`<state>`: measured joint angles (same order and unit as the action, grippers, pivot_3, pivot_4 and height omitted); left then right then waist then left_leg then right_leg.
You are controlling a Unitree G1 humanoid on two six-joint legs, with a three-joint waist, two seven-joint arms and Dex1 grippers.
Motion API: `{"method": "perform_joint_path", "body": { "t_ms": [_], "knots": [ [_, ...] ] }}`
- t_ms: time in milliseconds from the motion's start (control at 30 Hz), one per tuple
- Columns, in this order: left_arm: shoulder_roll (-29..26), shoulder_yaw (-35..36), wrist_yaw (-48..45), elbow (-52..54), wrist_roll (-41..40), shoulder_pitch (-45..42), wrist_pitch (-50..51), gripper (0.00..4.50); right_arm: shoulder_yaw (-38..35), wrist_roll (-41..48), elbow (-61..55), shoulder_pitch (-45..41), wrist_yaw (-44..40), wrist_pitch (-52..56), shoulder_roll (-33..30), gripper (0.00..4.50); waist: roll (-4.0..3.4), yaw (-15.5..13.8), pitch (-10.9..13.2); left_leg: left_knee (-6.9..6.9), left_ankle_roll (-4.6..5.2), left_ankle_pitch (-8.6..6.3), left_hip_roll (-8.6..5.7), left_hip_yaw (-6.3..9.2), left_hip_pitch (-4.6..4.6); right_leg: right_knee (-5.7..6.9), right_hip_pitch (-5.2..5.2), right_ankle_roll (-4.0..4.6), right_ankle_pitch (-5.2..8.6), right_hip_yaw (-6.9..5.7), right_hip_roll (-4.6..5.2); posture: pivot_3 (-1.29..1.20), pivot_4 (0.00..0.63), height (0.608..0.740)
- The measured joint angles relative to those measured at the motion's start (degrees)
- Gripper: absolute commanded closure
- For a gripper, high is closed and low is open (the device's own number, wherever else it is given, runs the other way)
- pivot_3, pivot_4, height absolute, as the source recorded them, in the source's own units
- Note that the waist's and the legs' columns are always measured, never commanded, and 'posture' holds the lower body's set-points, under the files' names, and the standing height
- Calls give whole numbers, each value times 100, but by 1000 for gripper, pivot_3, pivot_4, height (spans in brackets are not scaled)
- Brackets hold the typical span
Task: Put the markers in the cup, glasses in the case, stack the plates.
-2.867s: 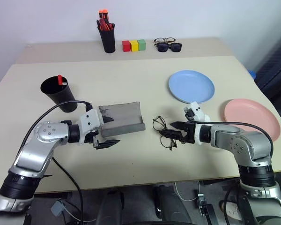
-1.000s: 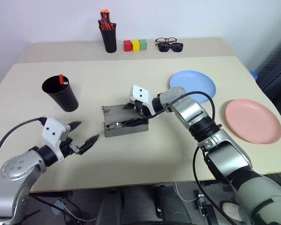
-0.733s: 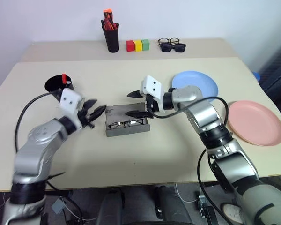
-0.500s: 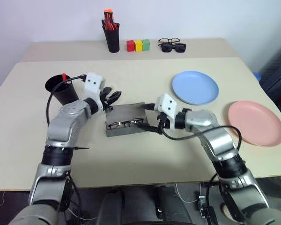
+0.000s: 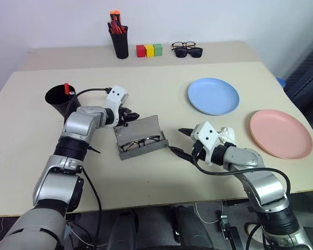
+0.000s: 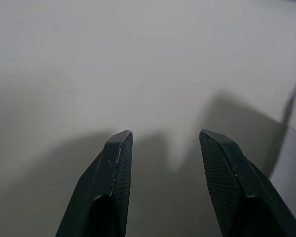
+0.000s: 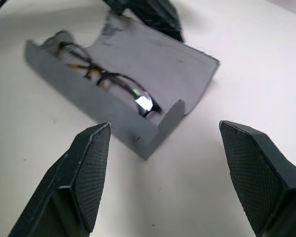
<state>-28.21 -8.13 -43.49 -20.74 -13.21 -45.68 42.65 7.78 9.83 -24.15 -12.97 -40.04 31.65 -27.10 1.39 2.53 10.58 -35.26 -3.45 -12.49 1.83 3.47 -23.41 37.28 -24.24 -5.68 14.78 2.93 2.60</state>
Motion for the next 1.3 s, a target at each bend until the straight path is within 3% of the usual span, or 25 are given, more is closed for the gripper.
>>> {"method": "perform_joint_path", "body": {
  "t_ms": [233,500,667,767,1000,1233,1300],
  "knots": [
    [-434,33,-485,1718,-329,969,361,2328,-23,-7,482,-322,24,-212,-65,939,0,-12,0,-1,0,0,0,-1,0,0,0,0,0,1,3,0,150,740],
    [-545,47,-612,3368,-873,1910,726,2328,-28,-60,1119,-609,109,-461,-59,939,0,-11,0,-1,0,0,1,-1,0,0,1,0,0,1,3,0,150,740],
    [-768,-12,-733,3707,-853,2243,328,2328,-190,-212,1758,-1096,479,-476,-46,939,-2,-1,1,-1,0,0,1,-3,3,0,1,2,0,3,2,0,150,740],
    [-508,168,-694,3658,-893,2321,-193,2328,-230,-576,2430,-1562,905,-692,-48,939,-1,-17,1,-3,0,0,0,-4,1,-2,1,2,0,3,3,0,150,740],
    [-244,539,-429,3698,-1088,2619,-503,2328,406,-1887,4368,-2305,1460,-1625,-264,939,-2,-1,1,1,0,0,0,-7,1,-3,1,2,0,4,5,0,150,740],
    [-27,767,-35,3958,-1249,2854,-572,2382,542,-2284,5234,-2679,1625,-2098,-231,4374,-2,0,1,-1,0,0,0,-7,2,-2,1,1,-1,6,6,0,150,740],
    [28,777,26,4057,-1278,2989,-588,2382,542,-2344,5265,-2678,1667,-2153,-214,4480,-2,-1,1,0,0,0,0,-7,1,-2,1,1,-1,6,6,0,150,740]
  ]
}}
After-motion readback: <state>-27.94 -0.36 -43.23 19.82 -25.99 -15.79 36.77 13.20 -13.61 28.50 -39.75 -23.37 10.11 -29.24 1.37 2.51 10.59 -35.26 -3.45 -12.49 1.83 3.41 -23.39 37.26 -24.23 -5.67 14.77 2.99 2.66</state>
